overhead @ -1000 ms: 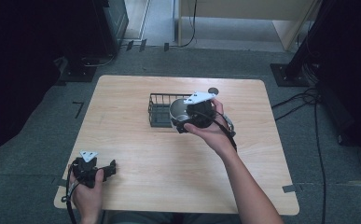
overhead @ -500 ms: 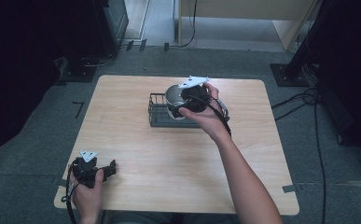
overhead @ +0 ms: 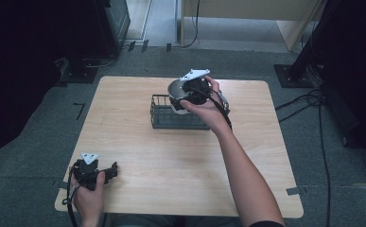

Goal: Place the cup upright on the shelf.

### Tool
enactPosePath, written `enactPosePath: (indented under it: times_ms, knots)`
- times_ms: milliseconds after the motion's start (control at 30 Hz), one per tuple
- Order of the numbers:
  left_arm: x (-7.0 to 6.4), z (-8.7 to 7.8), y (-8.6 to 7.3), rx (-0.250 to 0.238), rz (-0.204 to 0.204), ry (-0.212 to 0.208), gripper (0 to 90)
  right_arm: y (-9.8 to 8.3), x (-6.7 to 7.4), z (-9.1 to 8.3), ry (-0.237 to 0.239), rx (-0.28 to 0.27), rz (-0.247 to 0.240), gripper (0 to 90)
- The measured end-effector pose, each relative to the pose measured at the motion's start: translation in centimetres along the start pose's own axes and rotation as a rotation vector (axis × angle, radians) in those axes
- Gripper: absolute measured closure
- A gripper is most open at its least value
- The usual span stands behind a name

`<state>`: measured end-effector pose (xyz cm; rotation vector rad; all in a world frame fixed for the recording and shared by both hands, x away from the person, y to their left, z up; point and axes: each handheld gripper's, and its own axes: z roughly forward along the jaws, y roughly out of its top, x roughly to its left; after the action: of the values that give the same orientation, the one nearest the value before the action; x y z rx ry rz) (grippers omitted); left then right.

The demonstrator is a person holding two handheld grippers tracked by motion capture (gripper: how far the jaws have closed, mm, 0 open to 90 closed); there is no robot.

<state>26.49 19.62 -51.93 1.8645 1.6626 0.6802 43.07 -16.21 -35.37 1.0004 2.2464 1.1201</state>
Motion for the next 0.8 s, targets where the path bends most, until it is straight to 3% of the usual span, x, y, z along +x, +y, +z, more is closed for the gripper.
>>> enactPosePath:
  times_ms: [367,467,800]
  knots:
    - [0.0,0.0,0.0,0.000,0.001,0.000,0.0,-0.8,-1.1,1.9,-0.019,0.033,0.020,6.2]
    - [0.0,0.0,0.0,0.000,0.000,0.000,0.0,-1.2,-1.3,2.6,-0.005,0.048,0.038,6.2]
    - [0.0,0.0,0.0,-0.001,-0.001,0.000,0.0,-2.6,-1.1,4.6,0.003,0.098,0.051,6.2]
